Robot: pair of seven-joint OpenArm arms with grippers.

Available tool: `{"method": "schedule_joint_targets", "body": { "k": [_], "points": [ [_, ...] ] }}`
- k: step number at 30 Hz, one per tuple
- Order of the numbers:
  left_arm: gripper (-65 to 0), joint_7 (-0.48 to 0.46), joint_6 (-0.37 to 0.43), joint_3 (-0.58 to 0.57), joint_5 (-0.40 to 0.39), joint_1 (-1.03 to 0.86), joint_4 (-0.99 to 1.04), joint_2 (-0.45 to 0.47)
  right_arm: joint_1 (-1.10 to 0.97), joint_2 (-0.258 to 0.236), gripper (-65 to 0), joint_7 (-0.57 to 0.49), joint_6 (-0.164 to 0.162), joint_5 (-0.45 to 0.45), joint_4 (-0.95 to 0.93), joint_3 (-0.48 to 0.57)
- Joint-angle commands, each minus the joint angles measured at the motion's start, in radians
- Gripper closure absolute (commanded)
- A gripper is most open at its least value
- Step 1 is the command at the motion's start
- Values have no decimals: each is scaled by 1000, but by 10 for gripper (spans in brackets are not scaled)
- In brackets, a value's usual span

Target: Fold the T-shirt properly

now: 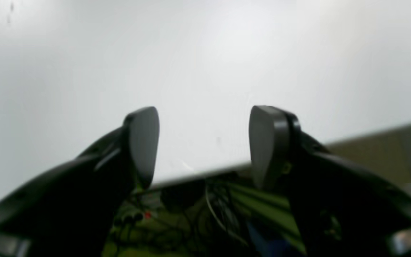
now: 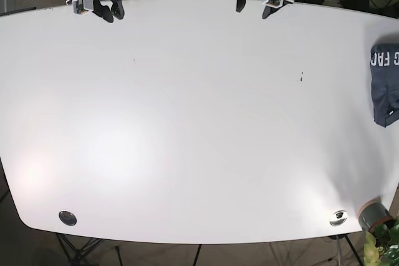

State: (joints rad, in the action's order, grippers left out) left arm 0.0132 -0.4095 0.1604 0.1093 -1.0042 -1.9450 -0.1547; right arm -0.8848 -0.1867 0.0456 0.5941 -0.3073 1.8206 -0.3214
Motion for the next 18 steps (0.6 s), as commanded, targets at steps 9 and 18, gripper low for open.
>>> {"method": "schedule_joint_targets", "body": {
  "k": [9,18],
  "points": [
    [-353,-20,2,-12,-12,-198,-15,-2,-185,-20,-159,-28,5,-23,8,-2],
    [-351,-26,2,-12,-15,-181,-66,-2,-215,-15,-159,-28,5,-33,41,-8]
  ]
}}
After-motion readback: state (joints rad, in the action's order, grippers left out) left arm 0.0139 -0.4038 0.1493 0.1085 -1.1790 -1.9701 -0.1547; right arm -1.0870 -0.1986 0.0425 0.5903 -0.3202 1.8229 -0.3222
